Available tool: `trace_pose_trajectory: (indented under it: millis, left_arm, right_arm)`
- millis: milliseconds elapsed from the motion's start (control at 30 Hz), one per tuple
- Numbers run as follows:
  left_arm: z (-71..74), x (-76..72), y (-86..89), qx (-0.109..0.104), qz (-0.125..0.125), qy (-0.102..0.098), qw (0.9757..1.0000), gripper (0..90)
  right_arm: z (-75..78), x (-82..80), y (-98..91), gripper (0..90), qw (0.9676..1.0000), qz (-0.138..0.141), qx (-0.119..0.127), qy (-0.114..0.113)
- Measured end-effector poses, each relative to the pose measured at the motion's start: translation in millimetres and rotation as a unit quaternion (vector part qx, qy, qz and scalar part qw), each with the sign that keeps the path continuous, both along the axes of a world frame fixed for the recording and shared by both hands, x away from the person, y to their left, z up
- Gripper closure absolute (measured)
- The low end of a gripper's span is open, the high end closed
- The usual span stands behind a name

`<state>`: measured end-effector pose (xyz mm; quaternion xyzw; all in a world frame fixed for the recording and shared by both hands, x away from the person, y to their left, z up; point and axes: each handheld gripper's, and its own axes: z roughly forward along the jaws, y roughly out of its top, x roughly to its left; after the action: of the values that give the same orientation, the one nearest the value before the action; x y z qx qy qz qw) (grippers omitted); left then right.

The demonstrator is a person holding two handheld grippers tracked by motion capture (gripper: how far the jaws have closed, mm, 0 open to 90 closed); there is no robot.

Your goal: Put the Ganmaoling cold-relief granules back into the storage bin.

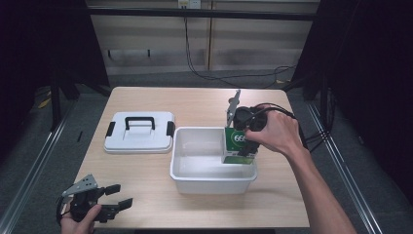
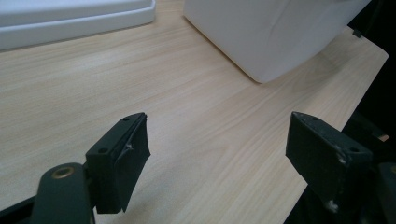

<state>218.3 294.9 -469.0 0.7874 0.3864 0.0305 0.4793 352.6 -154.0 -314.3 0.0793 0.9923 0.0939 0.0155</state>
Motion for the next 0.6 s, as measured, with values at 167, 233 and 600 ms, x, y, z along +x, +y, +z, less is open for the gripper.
trace_pose_trajectory:
  millis: [167, 233, 600]
  left_arm:
    - [-0.1, -0.2, 0.0, -0.001, 0.002, 0.000, 1.0000, 21.3]
    - [-0.1, -0.2, 0.3, -0.001, 0.003, -0.001, 1.0000, 21.3]
    - [0.1, -0.5, -0.4, 0.003, 0.001, 0.000, 1.0000, 21.3]
  right_arm:
    - [-10.7, 2.1, 8.0, 14.8, 0.9997, 0.013, -0.019, 0.005]
    - [-14.0, 3.3, 10.4, 14.8, 0.9996, 0.014, -0.022, 0.007]
    - [-32.0, 8.1, 14.6, 14.4, 0.9987, 0.015, -0.044, 0.021]
